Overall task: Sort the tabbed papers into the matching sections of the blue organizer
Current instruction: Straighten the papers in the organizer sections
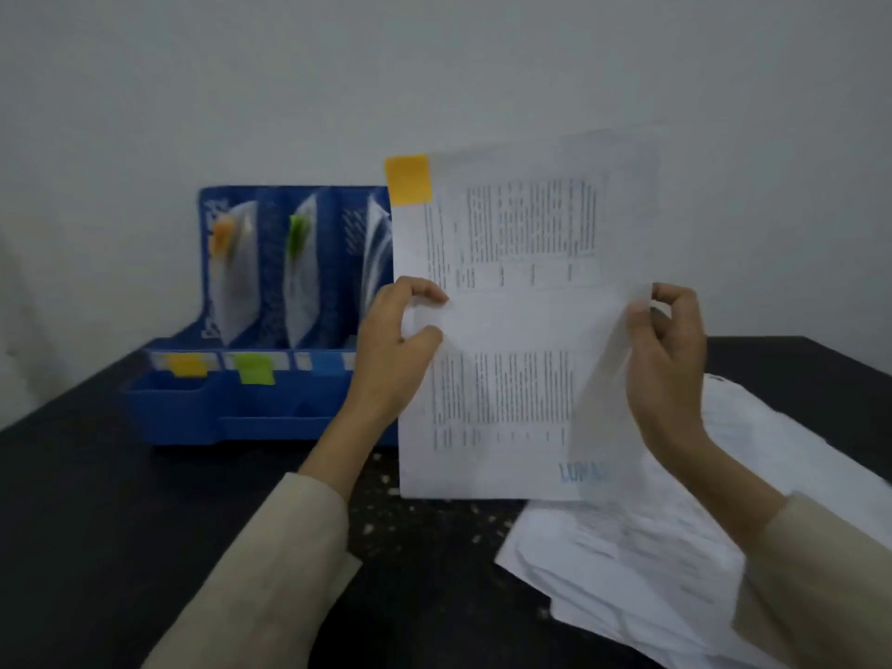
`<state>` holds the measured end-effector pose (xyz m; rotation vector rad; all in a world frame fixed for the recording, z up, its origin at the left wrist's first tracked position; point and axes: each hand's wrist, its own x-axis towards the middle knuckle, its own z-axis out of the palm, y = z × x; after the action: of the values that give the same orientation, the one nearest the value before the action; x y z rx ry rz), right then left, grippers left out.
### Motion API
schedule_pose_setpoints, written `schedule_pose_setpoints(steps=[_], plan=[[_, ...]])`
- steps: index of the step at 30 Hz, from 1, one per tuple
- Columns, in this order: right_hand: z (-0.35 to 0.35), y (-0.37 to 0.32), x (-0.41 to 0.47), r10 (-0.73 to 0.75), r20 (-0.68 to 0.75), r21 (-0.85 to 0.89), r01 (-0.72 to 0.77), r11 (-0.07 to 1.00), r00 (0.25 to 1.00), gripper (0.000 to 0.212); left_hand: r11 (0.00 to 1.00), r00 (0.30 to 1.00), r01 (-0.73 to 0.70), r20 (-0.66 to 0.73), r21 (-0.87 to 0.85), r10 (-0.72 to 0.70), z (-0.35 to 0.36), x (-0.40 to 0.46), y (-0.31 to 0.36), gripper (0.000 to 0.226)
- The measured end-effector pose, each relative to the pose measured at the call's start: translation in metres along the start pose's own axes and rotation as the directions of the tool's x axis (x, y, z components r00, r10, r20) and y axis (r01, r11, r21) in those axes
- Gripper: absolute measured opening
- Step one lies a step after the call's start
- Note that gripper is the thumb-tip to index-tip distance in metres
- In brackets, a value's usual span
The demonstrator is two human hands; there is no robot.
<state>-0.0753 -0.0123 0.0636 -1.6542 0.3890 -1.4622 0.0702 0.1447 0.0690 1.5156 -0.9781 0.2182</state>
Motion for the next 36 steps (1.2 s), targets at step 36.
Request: schedule_pose_setpoints(steps=[36], plan=[[0.312,-0.093,0.003,-0.146,0.843,-0.270,0.641,0.719,0.518,0.051,0.630,0.797,0.243,-0.522,0.738,0.304,-0.324,0.040,0.051,0.048]])
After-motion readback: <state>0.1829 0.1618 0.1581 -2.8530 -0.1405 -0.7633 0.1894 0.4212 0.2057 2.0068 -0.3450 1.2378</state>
